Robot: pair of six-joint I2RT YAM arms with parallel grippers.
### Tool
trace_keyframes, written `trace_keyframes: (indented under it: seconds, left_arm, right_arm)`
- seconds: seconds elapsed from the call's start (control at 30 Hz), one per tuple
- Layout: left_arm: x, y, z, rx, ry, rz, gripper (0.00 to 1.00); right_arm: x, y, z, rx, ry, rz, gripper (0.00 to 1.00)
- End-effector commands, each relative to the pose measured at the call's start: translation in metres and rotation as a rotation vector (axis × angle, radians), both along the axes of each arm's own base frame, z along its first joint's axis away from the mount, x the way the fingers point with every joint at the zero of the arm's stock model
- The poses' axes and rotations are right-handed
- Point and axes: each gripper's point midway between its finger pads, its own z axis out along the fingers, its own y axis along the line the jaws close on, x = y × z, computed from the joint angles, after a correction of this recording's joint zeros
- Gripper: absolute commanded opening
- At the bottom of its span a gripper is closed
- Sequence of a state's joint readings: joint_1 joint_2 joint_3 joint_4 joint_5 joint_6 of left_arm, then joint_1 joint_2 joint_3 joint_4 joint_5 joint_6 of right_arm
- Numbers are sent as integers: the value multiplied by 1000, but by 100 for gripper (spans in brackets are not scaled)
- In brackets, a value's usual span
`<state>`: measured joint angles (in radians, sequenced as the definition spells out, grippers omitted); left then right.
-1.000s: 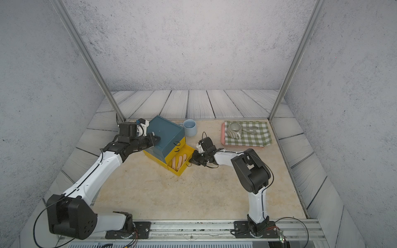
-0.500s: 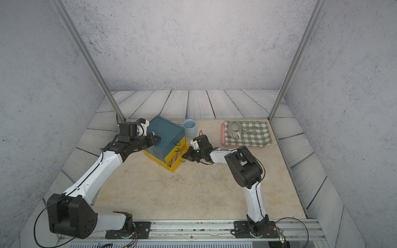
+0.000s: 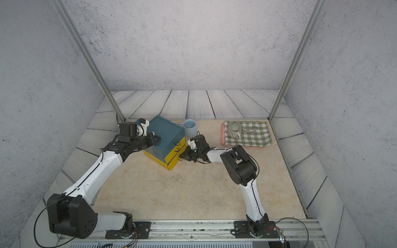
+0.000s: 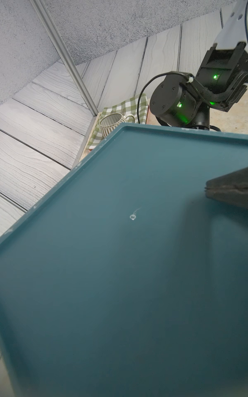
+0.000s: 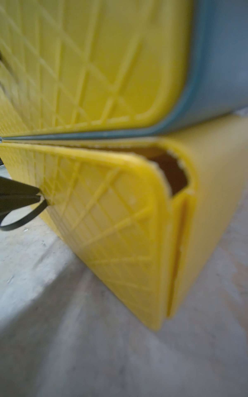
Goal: Place the fruit knives into the drawer by color
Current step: Close the drawer in the storage box.
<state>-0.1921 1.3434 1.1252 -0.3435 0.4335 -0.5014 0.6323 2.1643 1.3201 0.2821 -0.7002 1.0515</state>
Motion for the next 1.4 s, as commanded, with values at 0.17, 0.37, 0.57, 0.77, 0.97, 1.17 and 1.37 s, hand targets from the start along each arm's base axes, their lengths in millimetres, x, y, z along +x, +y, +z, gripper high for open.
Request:
trace_keyframes:
  seconds: [0.17,0.37,0.57,0.77,0.97,1.17,1.37]
  left_arm:
    - [-23,14,-60,81,224,26,0]
    - [-23,14,-60,84,225,29,0]
    - [-23,15,-59,87,219,30,0]
    - [-21,16,-47,84,179,38,0]
    - [-22,20,-24,82,99,59,0]
    - [-27,26,15,72,-33,88,0]
    - [-39,36,57,70,-170,129,0]
  right_arm:
    - [1,15,11,50,-19,23,0]
    - [2,19,13,68,-29,26,0]
    - [-3,12,21,61,-61,25,0]
    - [-18,-7,33,-12,-124,40,1]
    - [-34,-38,44,-112,-200,44,3]
    - [-47,-71,50,-216,-272,37,4]
    - [-55,-101,56,-280,-324,12,6]
